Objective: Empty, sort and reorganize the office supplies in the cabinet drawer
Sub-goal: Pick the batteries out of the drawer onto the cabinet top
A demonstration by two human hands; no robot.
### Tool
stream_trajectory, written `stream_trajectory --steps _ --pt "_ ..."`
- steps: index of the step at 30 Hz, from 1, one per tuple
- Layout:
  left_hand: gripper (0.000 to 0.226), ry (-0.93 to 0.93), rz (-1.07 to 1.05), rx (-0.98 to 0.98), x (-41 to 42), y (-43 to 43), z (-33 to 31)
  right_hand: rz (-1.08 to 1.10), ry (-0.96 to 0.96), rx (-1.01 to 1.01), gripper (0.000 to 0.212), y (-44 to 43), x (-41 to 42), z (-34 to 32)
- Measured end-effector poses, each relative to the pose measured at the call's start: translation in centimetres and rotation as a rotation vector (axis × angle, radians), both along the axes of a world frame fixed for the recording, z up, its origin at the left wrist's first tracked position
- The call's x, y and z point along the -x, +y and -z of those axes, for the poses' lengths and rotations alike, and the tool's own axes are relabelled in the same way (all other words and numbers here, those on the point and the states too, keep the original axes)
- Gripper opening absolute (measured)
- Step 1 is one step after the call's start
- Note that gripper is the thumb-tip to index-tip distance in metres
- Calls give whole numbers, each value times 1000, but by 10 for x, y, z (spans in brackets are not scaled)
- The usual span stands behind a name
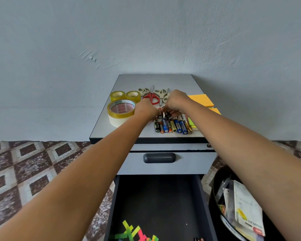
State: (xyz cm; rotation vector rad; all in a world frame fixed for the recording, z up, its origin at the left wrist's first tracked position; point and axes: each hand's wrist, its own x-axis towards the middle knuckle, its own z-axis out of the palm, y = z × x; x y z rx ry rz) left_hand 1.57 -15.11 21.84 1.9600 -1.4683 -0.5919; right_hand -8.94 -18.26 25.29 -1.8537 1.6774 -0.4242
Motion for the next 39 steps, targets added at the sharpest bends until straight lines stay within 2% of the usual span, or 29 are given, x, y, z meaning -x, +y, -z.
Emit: stream_trajectory --steps 6,14,17,23,27,39 --pt "24 -1 11 11 3 7 -4 -36 17 51 32 -1 7 2" --pt "22 12 -2 28 3 14 -3 -40 87 150 61 -6 5 12" --pt "24 -9 -3 26 2 14 -3 -46 124 168 64 -5 2 14" --pt "22 -51 -1 47 1 19 -3 -73 161 186 49 -3 5 16" --pt "25 -43 3 74 2 23 -3 -82 168 180 47 -4 8 15" --pt "25 -58 3 129 8 39 -10 -27 -99 197 20 17 20 0"
